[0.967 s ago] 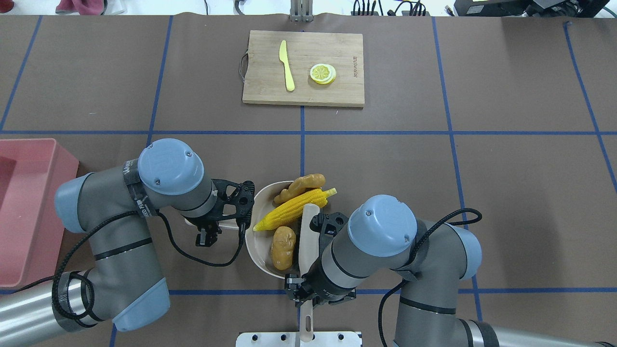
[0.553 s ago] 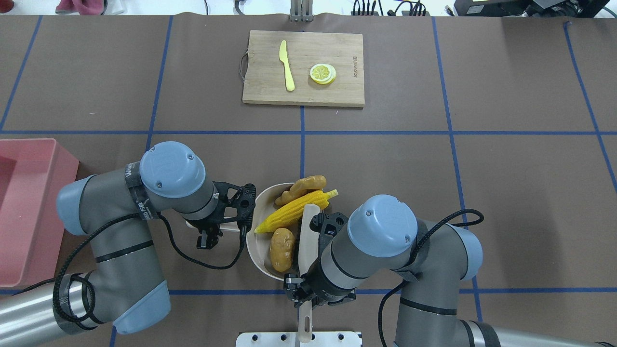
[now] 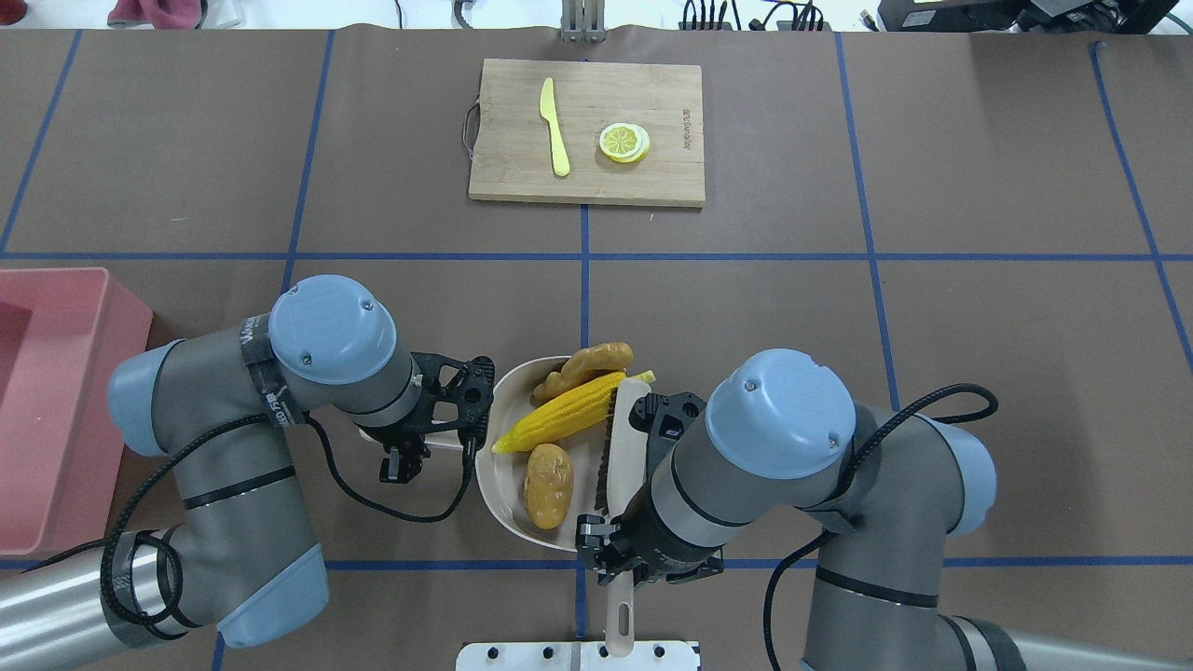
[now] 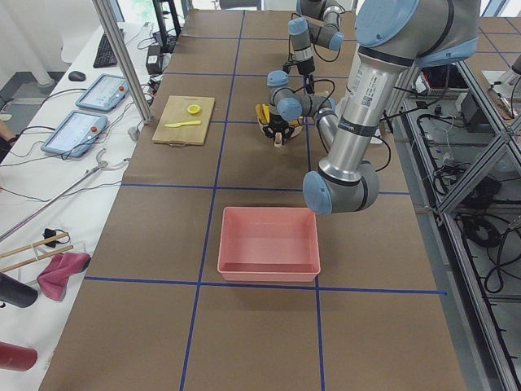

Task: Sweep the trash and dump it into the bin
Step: 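Lift the brush back over the dustpan with the right gripper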

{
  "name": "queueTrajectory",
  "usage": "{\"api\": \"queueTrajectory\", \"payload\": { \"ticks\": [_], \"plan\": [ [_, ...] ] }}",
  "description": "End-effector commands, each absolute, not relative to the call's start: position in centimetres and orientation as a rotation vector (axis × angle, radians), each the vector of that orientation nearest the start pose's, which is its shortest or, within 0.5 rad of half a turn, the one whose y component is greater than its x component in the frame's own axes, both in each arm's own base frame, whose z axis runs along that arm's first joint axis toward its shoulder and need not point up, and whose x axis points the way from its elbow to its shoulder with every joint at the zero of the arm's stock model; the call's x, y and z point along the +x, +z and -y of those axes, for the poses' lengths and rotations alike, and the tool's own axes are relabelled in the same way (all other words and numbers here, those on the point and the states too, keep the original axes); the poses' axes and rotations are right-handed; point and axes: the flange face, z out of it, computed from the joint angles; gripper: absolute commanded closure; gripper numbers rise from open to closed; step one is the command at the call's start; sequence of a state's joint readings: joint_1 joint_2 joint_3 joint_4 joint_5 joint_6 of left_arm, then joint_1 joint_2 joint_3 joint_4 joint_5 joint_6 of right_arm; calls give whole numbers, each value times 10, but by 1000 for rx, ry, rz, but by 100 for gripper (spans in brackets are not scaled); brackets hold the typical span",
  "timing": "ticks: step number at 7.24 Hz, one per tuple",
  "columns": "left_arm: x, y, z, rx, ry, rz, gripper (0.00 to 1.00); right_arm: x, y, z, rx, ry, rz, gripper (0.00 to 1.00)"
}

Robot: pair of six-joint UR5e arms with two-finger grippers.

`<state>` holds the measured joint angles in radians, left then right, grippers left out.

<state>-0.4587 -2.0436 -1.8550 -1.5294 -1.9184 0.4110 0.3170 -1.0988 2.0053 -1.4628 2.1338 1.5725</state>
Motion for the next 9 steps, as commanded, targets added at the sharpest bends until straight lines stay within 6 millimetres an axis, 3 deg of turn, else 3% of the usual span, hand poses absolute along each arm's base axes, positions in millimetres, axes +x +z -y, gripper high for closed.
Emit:
{"api": "queueTrajectory", "payload": {
  "ticks": [1, 4, 5, 9],
  "plan": [
    [505, 272, 360, 632, 1561, -627, 100, -476, 210, 271, -306, 7, 1037, 100],
    [496, 261, 359, 706, 1551, -649, 100, -443, 229, 331, -120, -172, 982, 100],
    [496, 260, 359, 707, 1551, -650, 100, -438, 236, 342, -58, -260, 952, 100],
    [492, 260, 357, 795, 1505, -697, 100, -448, 272, 358, 80, -531, 785, 100]
  ]
}}
